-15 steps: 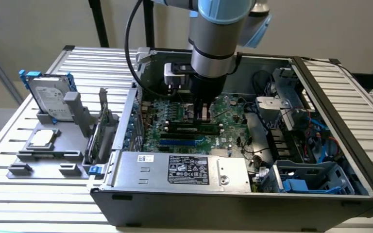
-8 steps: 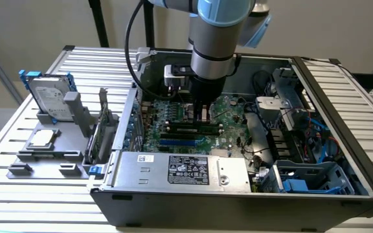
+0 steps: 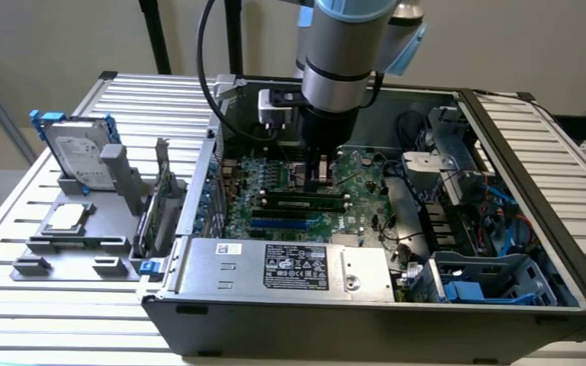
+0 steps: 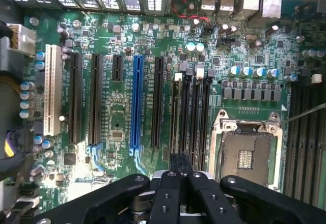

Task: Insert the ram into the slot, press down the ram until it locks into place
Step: 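Press down the ram until it locks into place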

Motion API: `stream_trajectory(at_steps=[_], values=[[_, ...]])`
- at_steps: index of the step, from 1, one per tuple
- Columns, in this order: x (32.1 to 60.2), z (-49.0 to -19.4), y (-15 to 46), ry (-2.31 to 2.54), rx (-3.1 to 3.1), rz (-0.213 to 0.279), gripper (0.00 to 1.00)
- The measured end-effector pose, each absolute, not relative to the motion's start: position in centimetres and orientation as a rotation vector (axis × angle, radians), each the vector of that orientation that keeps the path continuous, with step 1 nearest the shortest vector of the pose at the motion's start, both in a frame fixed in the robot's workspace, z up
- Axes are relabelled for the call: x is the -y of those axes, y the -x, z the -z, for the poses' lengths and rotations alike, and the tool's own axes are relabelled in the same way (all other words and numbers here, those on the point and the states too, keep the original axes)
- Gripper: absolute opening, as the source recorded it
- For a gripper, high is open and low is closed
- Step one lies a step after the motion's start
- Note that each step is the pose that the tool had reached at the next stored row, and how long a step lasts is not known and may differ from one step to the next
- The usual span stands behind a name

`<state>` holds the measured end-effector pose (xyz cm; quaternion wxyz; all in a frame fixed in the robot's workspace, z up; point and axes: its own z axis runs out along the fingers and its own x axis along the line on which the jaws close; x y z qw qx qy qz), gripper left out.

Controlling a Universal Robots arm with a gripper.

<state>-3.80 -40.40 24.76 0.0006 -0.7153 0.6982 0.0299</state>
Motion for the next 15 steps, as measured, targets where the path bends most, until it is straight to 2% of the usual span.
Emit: stream_trajectory(at_steps=[15], values=[[40.41,-24.84,3.77,2.247,-2.193,-0.096,0.11]])
